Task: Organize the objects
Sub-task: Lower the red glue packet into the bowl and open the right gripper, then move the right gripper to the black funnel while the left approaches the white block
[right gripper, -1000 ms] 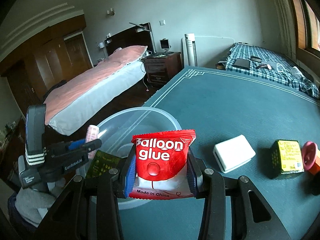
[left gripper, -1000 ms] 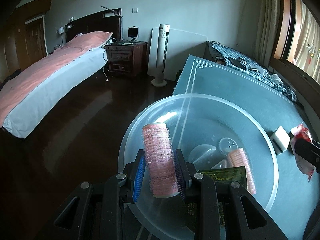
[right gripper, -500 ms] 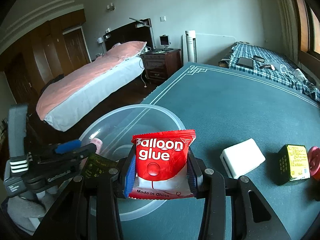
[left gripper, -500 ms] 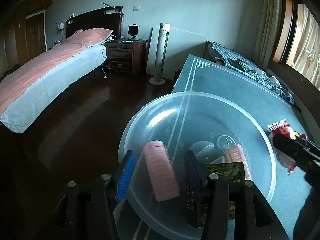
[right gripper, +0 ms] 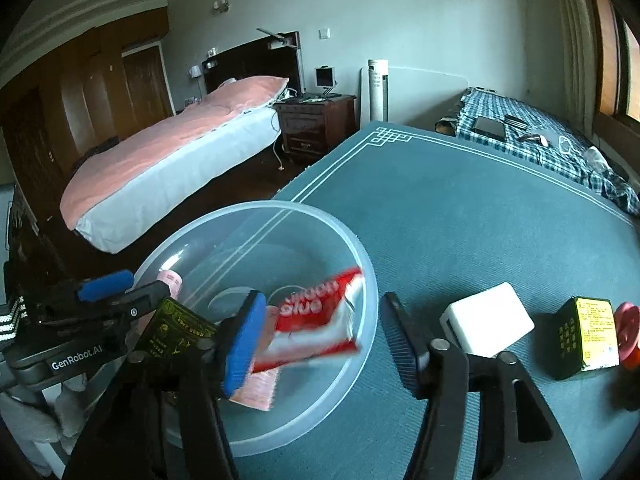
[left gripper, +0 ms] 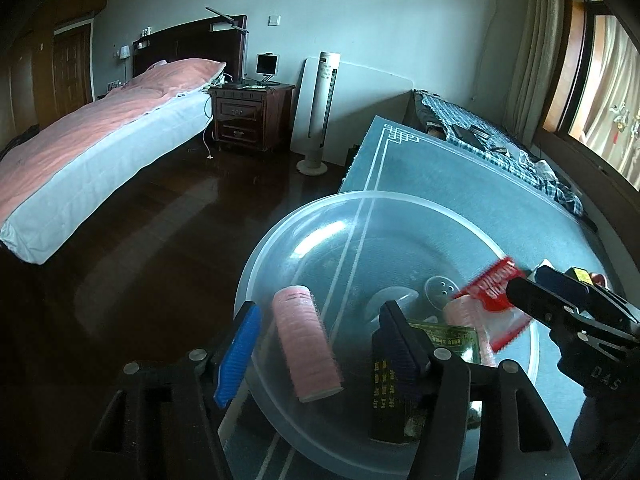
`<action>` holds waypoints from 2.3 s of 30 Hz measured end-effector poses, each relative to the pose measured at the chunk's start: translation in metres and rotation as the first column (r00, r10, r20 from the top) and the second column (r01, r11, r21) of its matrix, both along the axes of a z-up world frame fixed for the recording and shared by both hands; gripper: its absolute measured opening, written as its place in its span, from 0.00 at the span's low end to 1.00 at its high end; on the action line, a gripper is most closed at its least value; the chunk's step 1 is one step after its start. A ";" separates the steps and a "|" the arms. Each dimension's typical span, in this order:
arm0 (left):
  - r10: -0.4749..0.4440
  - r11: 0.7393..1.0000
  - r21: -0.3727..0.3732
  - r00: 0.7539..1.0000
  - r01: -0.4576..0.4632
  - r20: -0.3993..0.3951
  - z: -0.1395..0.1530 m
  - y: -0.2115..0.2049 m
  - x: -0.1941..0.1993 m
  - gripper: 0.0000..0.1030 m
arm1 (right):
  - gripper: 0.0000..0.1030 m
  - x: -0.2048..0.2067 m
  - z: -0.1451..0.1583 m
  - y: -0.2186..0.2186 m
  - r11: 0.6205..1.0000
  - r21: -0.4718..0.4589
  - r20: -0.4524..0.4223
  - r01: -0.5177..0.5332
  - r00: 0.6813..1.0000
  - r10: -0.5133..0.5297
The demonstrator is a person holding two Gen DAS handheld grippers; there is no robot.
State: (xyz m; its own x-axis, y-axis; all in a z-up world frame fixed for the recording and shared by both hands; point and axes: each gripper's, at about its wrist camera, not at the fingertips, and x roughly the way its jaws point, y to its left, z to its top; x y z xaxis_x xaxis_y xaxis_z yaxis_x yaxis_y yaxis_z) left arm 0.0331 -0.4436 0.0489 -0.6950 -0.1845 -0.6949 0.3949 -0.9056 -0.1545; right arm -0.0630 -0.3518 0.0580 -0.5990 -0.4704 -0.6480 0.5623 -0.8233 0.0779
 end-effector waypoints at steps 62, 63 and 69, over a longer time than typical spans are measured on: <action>-0.207 0.967 -0.145 0.978 0.207 0.013 0.032 0.140 -0.024 0.96 | 0.61 0.040 -0.028 0.208 0.914 -0.192 0.198 0.357 0.926 -0.320; -0.216 0.965 -0.147 0.976 0.216 0.015 0.031 0.144 -0.026 0.96 | 0.61 0.040 -0.028 0.213 0.910 -0.195 0.200 0.365 0.923 -0.328; -0.259 0.954 -0.152 0.965 0.260 0.026 0.031 0.171 -0.036 0.96 | 0.62 0.039 -0.029 0.245 0.884 -0.207 0.212 0.420 0.901 -0.378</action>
State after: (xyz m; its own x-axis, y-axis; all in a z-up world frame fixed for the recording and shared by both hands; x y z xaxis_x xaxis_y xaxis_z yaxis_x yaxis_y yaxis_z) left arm -0.0034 -0.2731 0.0802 -0.7293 -0.1026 -0.6764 0.1435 -0.9896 -0.0046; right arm -0.0235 -0.1066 0.0289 -0.6664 -0.3679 -0.6484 0.1527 -0.9187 0.3643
